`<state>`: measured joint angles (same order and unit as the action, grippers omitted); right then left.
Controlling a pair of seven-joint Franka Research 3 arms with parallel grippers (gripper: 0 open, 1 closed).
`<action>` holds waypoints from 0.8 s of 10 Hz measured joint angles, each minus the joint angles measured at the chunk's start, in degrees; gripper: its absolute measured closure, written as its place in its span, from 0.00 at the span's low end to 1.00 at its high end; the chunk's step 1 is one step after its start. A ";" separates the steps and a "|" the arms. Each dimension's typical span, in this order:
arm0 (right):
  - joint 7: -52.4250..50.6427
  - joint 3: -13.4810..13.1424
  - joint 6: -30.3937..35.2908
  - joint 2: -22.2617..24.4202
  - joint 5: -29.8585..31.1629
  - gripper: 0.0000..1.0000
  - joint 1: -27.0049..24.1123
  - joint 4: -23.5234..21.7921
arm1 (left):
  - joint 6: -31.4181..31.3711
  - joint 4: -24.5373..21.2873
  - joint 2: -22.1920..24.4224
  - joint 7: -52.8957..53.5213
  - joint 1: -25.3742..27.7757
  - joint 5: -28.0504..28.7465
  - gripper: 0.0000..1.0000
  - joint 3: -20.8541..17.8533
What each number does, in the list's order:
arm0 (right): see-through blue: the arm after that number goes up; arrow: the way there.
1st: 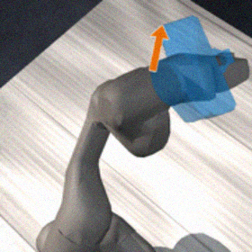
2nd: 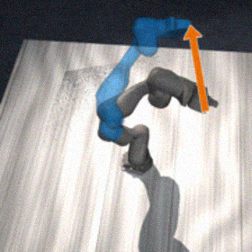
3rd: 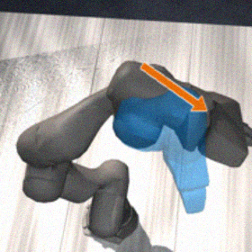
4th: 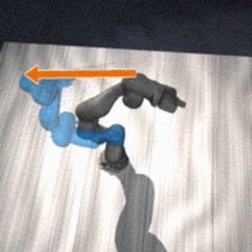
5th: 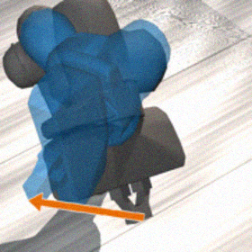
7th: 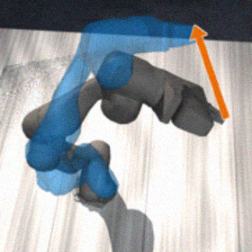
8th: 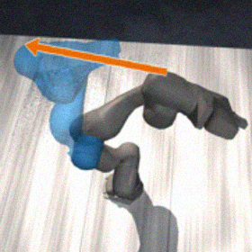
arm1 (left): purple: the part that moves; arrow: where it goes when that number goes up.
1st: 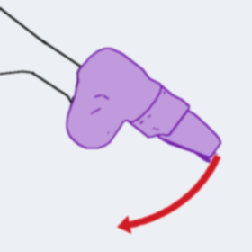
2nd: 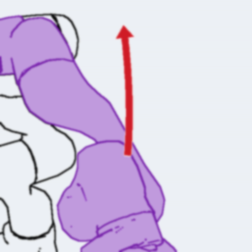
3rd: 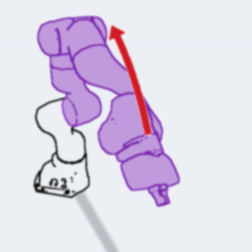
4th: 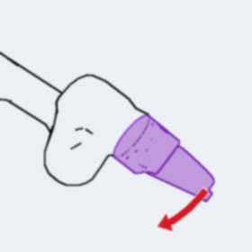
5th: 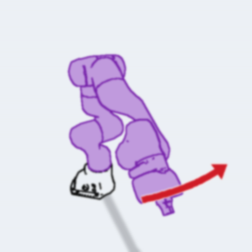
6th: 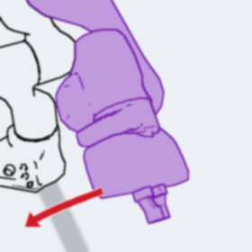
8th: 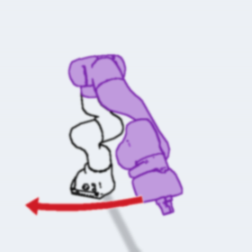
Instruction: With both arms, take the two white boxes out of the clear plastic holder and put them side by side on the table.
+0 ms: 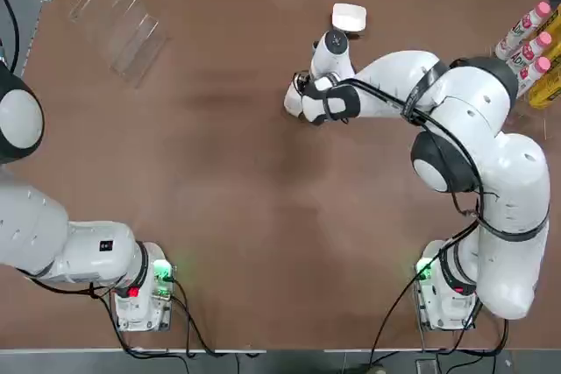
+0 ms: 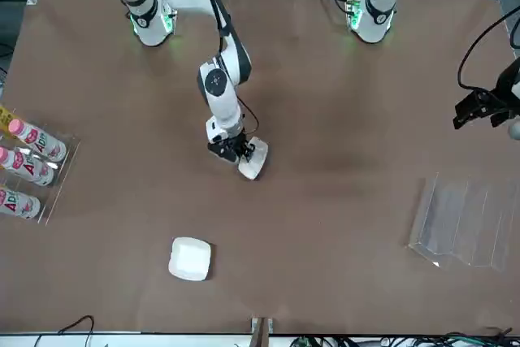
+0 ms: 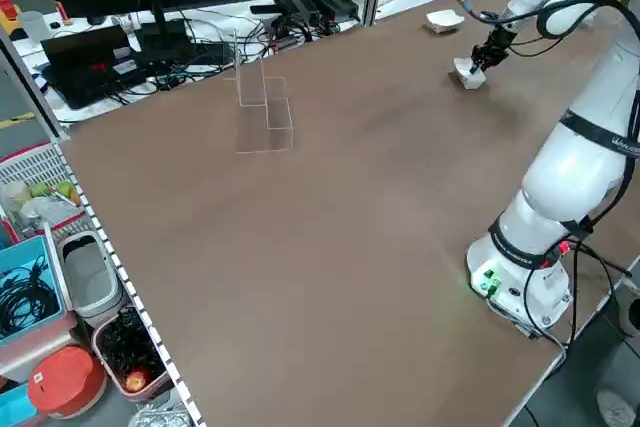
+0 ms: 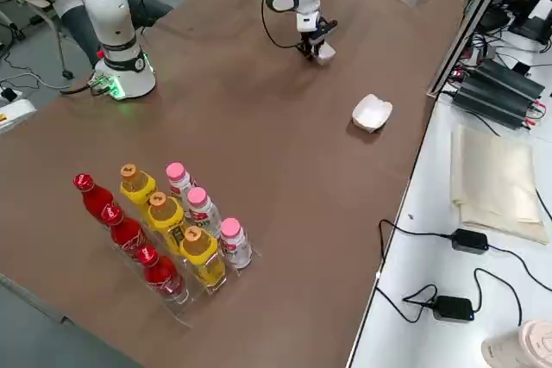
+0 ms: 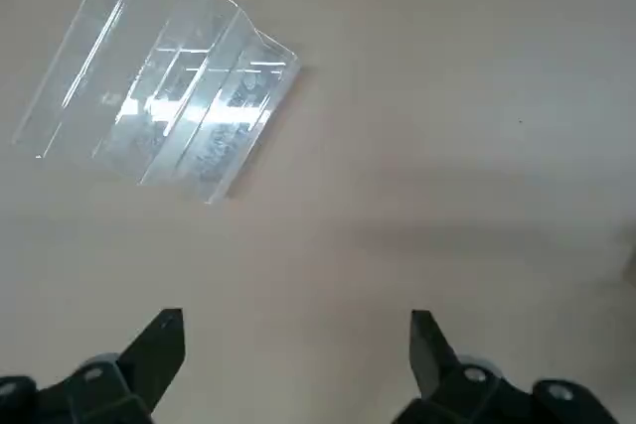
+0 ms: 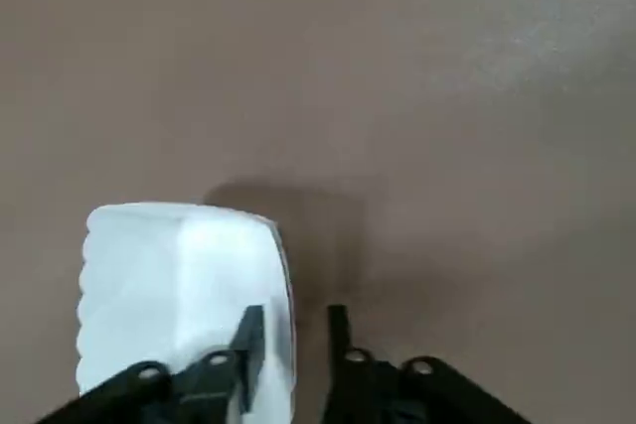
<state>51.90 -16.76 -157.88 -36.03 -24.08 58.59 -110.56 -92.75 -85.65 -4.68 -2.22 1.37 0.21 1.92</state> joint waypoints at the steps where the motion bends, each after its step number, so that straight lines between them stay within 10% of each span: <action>1: 0.00 0.00 0.21 0.00 -1.04 0.75 -0.22 0.15 | 0.00 0.00 0.00 0.00 0.00 0.00 0.00 0.00; 3: 0.00 -0.03 2.11 0.04 -3.97 0.98 -0.54 1.15 | 0.00 0.00 0.00 0.00 0.00 0.00 0.00 0.00; 8: 0.78 -0.36 7.15 1.38 -10.83 0.98 -3.41 2.79 | 0.00 0.00 0.00 0.00 0.00 0.00 0.00 0.00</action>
<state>52.67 -17.12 -150.73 -34.65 -34.91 55.18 -107.77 -92.76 -85.65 -4.68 -2.22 1.38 0.20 1.92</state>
